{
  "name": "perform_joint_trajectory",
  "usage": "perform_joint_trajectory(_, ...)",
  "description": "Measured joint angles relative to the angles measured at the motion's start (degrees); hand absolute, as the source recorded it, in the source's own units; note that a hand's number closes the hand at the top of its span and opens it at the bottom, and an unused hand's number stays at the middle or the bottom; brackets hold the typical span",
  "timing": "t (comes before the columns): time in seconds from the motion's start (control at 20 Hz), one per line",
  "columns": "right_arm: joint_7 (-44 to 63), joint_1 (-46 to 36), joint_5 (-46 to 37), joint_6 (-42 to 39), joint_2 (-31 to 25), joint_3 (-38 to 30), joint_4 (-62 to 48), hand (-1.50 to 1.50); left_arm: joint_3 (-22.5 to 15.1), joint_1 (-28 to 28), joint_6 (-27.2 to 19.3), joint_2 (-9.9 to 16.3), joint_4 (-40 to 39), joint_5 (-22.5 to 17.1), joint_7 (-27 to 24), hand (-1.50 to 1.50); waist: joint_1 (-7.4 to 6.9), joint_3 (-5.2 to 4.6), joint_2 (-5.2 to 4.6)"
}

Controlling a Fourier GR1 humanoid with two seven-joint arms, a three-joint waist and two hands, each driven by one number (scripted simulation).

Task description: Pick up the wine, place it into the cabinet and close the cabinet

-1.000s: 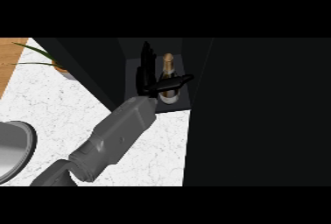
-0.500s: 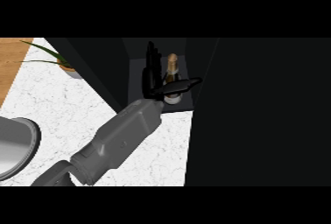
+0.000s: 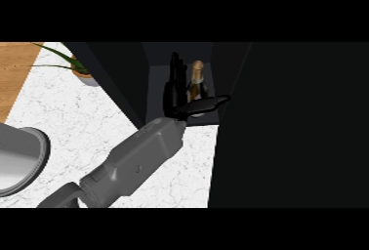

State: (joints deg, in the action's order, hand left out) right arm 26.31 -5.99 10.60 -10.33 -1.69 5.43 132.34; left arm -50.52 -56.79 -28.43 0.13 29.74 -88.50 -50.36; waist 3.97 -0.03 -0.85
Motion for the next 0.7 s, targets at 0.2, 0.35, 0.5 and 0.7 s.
perform_joint_trajectory(0.2,0.6,1.0,0.4,-0.1,-0.3,-0.2,1.2,-1.50,-2.3,2.6,-0.2,0.0,2.8,-0.1,-1.7,-1.50,-0.73,0.01,0.23)
perform_joint_trajectory(0.35,0.3,1.8,0.2,0.0,-0.2,-0.3,1.3,-1.50,-2.5,3.5,0.0,0.0,3.2,1.4,-2.0,-1.50,-1.68,0.01,0.43)
perform_joint_trajectory(0.5,0.4,1.2,-0.7,0.5,-0.2,-0.4,0.9,-1.50,-2.6,5.4,-0.7,0.0,5.9,3.0,-2.6,-1.50,-2.43,0.02,0.61)
perform_joint_trajectory(0.7,2.8,0.7,-2.0,2.3,0.3,0.7,2.9,-1.50,-2.4,8.1,-2.8,0.0,9.6,5.5,-3.1,-1.50,-3.09,0.02,0.79)
